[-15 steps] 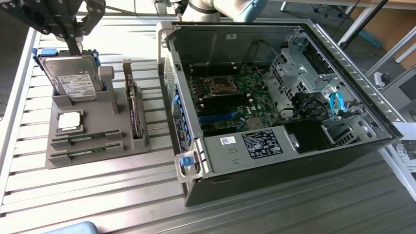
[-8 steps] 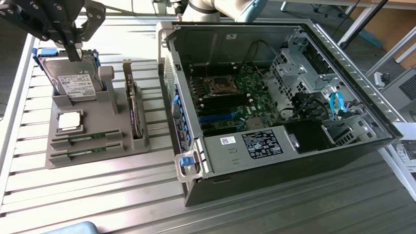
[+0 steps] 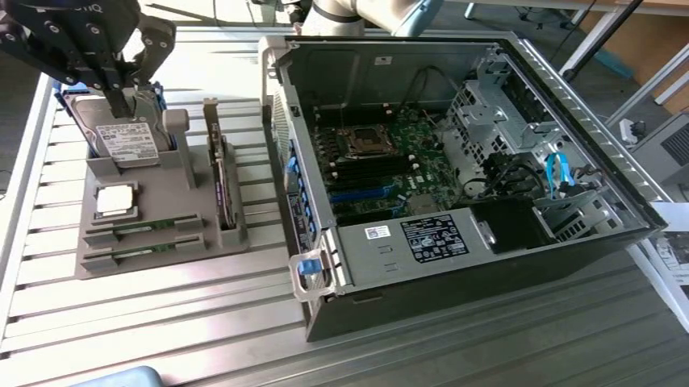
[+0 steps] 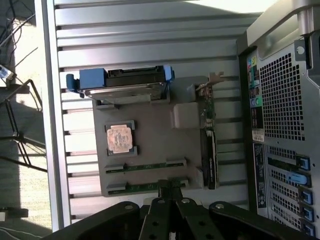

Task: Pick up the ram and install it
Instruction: 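Reach for the ram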

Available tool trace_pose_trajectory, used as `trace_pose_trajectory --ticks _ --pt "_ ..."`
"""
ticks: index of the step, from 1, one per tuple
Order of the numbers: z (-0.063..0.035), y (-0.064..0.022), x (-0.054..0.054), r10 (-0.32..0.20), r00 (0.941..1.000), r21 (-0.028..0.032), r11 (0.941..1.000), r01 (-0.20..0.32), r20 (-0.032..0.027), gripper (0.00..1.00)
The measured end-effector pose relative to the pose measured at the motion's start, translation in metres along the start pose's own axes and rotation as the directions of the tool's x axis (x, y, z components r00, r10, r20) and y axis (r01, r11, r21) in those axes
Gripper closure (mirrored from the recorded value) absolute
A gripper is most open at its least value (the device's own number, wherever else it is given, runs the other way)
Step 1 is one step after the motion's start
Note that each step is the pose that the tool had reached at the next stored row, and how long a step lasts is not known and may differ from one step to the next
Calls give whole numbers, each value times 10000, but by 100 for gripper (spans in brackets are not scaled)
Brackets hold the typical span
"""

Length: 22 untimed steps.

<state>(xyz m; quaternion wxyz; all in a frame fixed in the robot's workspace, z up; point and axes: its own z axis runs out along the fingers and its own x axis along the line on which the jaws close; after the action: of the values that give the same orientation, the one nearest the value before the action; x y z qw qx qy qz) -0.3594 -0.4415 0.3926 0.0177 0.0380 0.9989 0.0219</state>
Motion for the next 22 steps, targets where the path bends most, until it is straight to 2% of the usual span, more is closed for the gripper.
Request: trace_pose_trajectory --ticks 16,22 --pt "-16 -425 -32 -1 10000 -4 10000 1 0 89" --pt "-17 -442 -34 -1 10000 -3 10000 1 -1 89"
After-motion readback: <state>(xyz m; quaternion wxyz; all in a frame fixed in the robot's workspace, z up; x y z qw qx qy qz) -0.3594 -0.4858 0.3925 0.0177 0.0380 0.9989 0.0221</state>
